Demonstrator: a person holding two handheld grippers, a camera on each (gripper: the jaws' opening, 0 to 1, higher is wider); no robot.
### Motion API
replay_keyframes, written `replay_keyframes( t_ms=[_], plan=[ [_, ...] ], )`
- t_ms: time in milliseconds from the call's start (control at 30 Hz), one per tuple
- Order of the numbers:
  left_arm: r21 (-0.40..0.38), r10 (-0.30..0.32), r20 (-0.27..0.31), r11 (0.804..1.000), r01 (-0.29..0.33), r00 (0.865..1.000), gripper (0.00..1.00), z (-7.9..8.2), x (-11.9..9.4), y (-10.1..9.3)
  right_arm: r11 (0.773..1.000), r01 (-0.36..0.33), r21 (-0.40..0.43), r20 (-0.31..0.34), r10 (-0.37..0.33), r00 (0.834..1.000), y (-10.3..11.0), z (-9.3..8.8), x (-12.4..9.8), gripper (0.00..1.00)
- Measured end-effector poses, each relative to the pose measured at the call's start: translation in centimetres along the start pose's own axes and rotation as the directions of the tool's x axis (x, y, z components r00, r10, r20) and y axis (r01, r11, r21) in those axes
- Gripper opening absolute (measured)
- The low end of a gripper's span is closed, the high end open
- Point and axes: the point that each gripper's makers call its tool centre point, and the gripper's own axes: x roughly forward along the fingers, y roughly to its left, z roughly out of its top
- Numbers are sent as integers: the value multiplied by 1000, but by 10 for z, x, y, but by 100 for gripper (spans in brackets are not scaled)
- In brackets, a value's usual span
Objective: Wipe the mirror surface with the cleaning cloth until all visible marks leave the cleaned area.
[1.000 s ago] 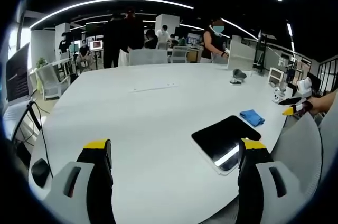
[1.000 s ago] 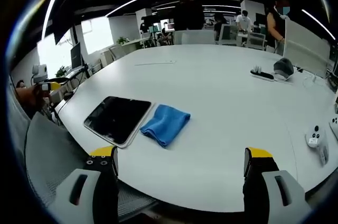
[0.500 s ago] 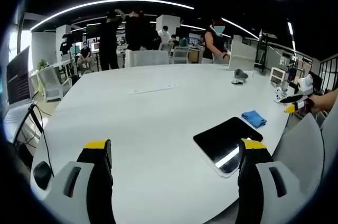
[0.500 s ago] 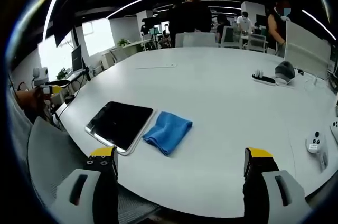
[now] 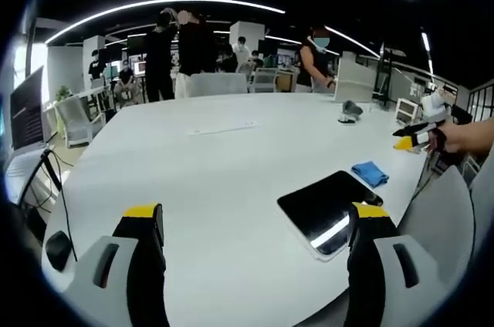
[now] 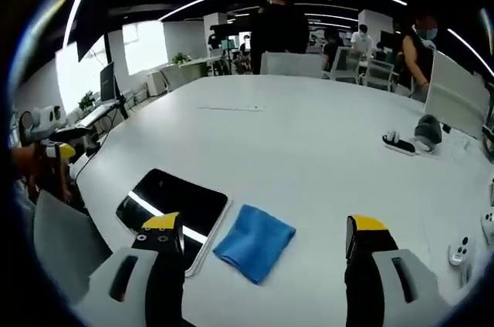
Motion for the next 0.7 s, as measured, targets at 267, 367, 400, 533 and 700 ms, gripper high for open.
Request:
replay_keyframes(
  t_ms=[267,367,400,533,700],
  plan=[
    [-2,8,-8,1000,-8,1000,99,-6,-1,7,1000,-28,12,-99,29,995,14,-29,45,49],
    [-1,15,-8,1000,-15,1000,99,-9,-3,9,999,-33,10,-138,35,990,14,-43,55,37],
    [-4,18,-8,1000,-18,1000,99,-10,-4,10,999,-34,21,-150,36,988,14,-46,56,32],
    [-14,31,-11,999,-31,999,99,-14,-6,13,1000,-17,24,-175,21,984,14,-55,64,27],
    [-16,33,-23,999,-33,999,99,-20,-7,12,1000,3,5,-193,-3,981,16,-60,70,23]
  ],
)
